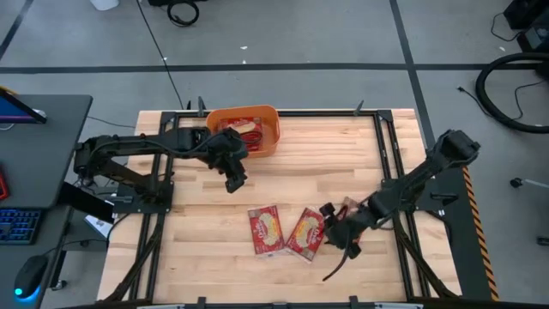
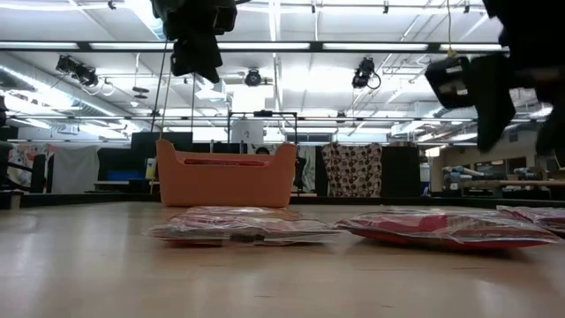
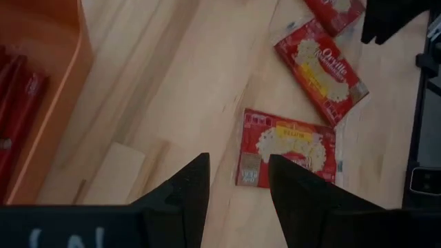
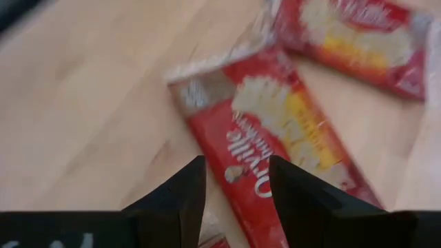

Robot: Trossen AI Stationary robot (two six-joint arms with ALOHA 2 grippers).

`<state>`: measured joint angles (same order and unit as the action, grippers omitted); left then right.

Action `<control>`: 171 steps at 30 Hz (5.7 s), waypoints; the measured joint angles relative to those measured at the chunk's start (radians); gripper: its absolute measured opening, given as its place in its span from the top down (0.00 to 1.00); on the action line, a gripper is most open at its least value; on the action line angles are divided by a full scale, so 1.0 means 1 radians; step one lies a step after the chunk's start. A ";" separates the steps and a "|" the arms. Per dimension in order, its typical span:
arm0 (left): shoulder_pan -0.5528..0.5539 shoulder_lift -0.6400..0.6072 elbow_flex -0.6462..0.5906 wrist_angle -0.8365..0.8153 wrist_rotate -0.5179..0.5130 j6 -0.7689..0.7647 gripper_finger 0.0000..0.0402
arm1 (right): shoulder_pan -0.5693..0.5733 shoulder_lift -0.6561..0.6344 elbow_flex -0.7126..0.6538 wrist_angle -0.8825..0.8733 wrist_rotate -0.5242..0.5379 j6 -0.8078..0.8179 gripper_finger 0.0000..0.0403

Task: Sort popcorn bags into baskets
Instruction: Put the red popcorn bag into the orange bin

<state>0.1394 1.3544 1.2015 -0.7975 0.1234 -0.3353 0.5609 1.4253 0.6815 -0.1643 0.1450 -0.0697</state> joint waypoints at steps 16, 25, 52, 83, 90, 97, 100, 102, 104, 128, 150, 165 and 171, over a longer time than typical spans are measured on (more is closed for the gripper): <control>0.000 0.000 0.000 -0.045 0.011 -0.079 0.62 | 0.035 0.207 0.002 -0.002 0.222 0.003 0.62; -0.026 0.000 0.000 -0.023 0.023 -0.075 0.62 | 0.007 0.211 -0.012 0.032 0.342 -0.107 0.68; -0.039 0.000 0.000 -0.004 0.031 -0.081 0.62 | -0.025 0.209 -0.017 0.199 0.230 -0.586 0.73; -0.055 0.000 0.000 0.045 0.030 -0.114 0.62 | -0.106 0.343 -0.013 0.483 0.064 -0.891 0.79; -0.119 0.000 0.000 0.140 0.028 -0.117 0.62 | -0.113 0.341 -0.014 0.467 0.079 -0.797 0.98; -0.163 0.000 0.000 0.173 -0.019 -0.130 0.62 | -0.145 0.255 -0.017 0.356 0.144 -0.699 0.99; -0.183 0.001 0.000 0.191 -0.026 -0.125 0.62 | -0.162 0.179 -0.017 0.292 0.111 -0.603 0.99; -0.203 0.013 0.000 0.201 -0.067 -0.125 0.62 | -0.184 0.127 -0.017 0.242 0.063 -0.515 0.99; -0.230 0.035 0.000 0.204 -0.111 -0.125 0.62 | -0.209 0.087 -0.009 0.177 0.024 -0.420 0.99; -0.430 0.437 0.000 0.393 -0.347 0.547 0.56 | -0.353 -0.105 0.145 -0.171 -0.320 0.512 0.84; -0.419 0.594 -0.001 0.497 -0.391 0.951 0.57 | -0.245 -0.185 0.145 -0.230 -0.146 0.655 0.84; -0.417 0.629 0.002 0.521 -0.377 0.876 0.97 | -0.240 -0.185 0.145 -0.192 -0.136 0.642 0.84; -0.402 0.604 0.014 0.421 -0.411 0.748 0.99 | -0.239 -0.185 0.145 -0.144 -0.136 0.520 0.84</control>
<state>-0.2621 1.9584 1.2155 -0.3765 -0.2878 0.4129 0.3218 1.2407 0.8268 -0.3079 0.0089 0.4507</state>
